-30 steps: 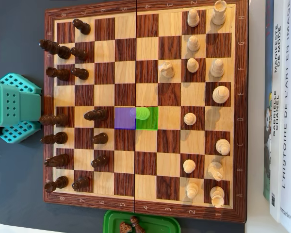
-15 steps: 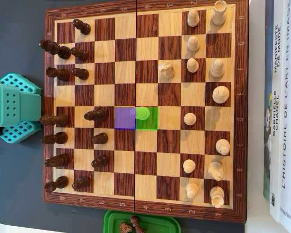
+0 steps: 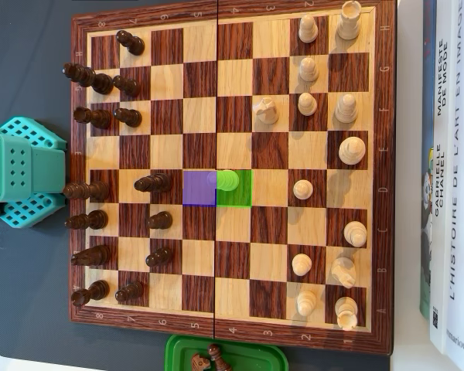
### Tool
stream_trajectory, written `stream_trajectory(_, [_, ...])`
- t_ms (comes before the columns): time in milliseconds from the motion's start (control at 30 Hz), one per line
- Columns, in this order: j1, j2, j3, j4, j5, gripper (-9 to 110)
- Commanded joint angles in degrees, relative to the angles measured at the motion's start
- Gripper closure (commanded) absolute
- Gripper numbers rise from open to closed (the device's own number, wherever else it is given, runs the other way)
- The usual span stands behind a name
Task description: Play chess
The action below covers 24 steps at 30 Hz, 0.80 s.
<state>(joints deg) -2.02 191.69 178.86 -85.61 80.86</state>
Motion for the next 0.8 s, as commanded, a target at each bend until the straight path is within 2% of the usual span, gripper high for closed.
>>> stream_trajectory(0, [-0.18,0.18,-0.18,-2.64,0.26,84])
stream_trajectory(500, [-0.09,0.09,2.2,-17.67,-0.18,84])
stream_trajectory(767, [-0.09,0.18,2.2,-17.84,0.0,84])
